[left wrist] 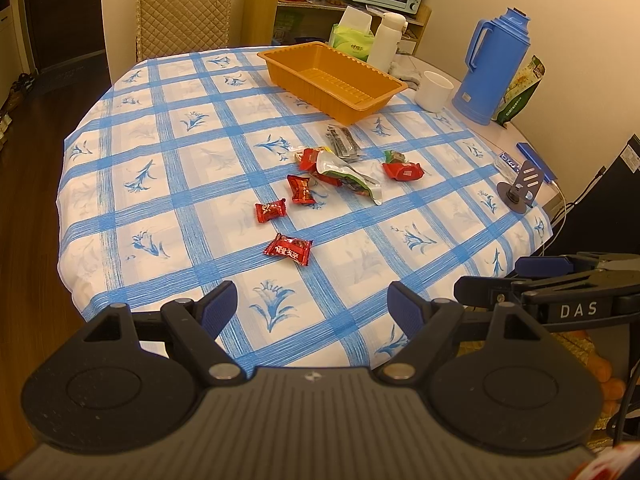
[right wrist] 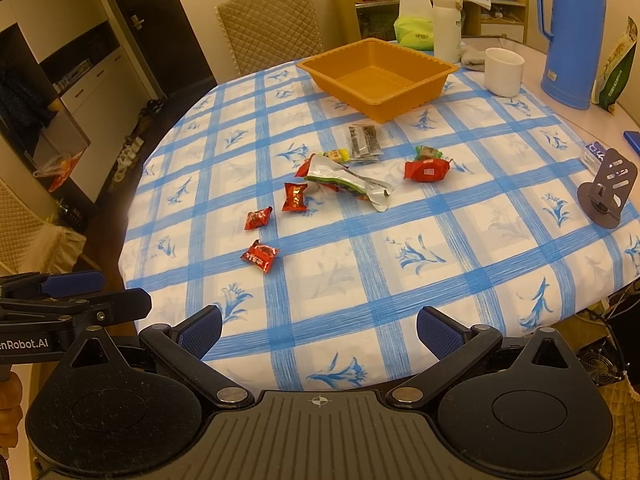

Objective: Organize snacks

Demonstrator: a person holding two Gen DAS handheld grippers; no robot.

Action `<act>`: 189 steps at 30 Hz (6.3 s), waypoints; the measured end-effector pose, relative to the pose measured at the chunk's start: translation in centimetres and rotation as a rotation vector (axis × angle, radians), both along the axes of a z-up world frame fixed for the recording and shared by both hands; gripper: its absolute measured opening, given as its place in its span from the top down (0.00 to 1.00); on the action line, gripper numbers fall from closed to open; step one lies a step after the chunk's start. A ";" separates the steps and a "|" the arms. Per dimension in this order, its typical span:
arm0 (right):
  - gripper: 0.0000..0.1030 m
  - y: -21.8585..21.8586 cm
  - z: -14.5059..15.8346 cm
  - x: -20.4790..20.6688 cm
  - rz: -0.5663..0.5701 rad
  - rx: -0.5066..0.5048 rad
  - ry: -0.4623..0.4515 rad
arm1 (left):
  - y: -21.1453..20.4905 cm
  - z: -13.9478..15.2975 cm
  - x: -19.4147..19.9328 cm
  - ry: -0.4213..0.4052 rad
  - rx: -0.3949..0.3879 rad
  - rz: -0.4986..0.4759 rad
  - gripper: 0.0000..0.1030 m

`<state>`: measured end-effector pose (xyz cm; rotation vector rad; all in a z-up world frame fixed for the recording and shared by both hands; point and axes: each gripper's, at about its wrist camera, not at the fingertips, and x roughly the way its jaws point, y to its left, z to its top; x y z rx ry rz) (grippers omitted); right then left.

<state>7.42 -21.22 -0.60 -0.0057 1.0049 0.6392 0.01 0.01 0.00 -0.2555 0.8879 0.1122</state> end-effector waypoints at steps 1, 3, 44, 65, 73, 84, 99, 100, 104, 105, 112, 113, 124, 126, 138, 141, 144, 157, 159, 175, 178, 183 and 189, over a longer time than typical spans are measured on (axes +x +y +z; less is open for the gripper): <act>0.00 0.0 0.0 0.0 0.000 0.000 0.000 | 0.0 0.0 0.0 0.000 0.000 0.000 0.22; 0.00 0.0 0.0 0.0 0.000 0.000 0.001 | 0.0 0.0 0.0 0.000 0.000 0.000 0.22; 0.00 -3.0 -2.9 6.4 0.006 0.065 -0.039 | -0.4 -3.1 3.6 0.000 -0.014 0.039 0.22; 0.12 -2.7 -7.8 15.2 0.190 0.034 -0.035 | -0.5 -10.5 9.3 0.120 -0.011 0.204 0.46; 0.12 -2.4 -8.3 18.3 0.240 0.029 -0.035 | -0.4 -12.0 11.4 0.135 -0.038 0.285 0.47; 0.12 -2.1 -8.9 21.1 0.292 0.028 -0.036 | -0.2 -13.0 13.6 0.130 -0.031 0.368 0.59; 0.20 0.2 -9.2 22.7 0.425 0.063 -0.081 | -0.1 -13.3 13.9 0.144 0.029 0.393 0.78; 0.23 0.5 -9.3 22.7 0.446 0.068 -0.085 | -0.1 -13.3 13.8 0.147 0.032 0.395 0.78; 0.38 2.1 -9.9 22.8 0.541 0.087 -0.113 | 0.2 -13.0 13.0 0.153 0.041 0.417 0.79; 0.40 2.5 -10.0 22.8 0.566 0.087 -0.125 | 0.4 -12.8 12.8 0.154 0.045 0.426 0.79; 0.42 6.0 -11.4 21.8 0.793 0.058 -0.235 | 1.2 -11.7 10.9 0.150 0.066 0.488 0.79; 0.42 6.4 -11.6 21.8 0.807 0.047 -0.241 | 1.3 -11.5 10.6 0.149 0.067 0.496 0.79; 0.68 8.2 -13.5 21.9 0.872 0.006 -0.273 | 1.5 -10.5 9.2 0.138 0.082 0.543 0.79; 0.74 7.8 -13.1 22.1 0.855 0.037 -0.253 | 1.4 -10.3 9.3 0.134 0.085 0.539 0.79; 0.75 3.8 -9.4 23.8 0.641 0.126 -0.094 | -0.4 -7.9 12.8 0.080 0.108 0.434 0.79; 0.75 2.7 -8.5 24.6 0.584 0.137 -0.074 | -1.0 -7.2 14.5 0.059 0.108 0.389 0.79; 0.75 1.6 -7.4 25.8 0.524 0.150 -0.046 | -1.4 -6.4 16.5 0.043 0.111 0.335 0.79; 0.75 -1.2 -3.4 32.4 0.292 0.199 -0.035 | -1.6 -3.0 27.1 -0.071 0.137 0.116 0.79; 0.75 -1.1 -2.8 33.4 0.267 0.204 -0.045 | -1.4 -2.6 28.9 -0.086 0.135 0.089 0.79; 0.75 3.3 -2.6 43.0 0.128 0.242 -0.045 | 1.5 -3.5 41.2 -0.083 0.151 0.020 0.79; 0.75 4.3 -3.4 44.2 0.119 0.235 -0.040 | 2.1 -4.0 42.6 -0.074 0.153 0.019 0.79; 0.75 5.7 -4.7 45.6 0.105 0.214 -0.033 | 3.0 -4.8 44.2 -0.062 0.154 0.020 0.79; 0.75 6.9 -6.6 46.7 0.085 0.173 -0.013 | 3.6 -5.7 45.3 -0.047 0.141 0.014 0.79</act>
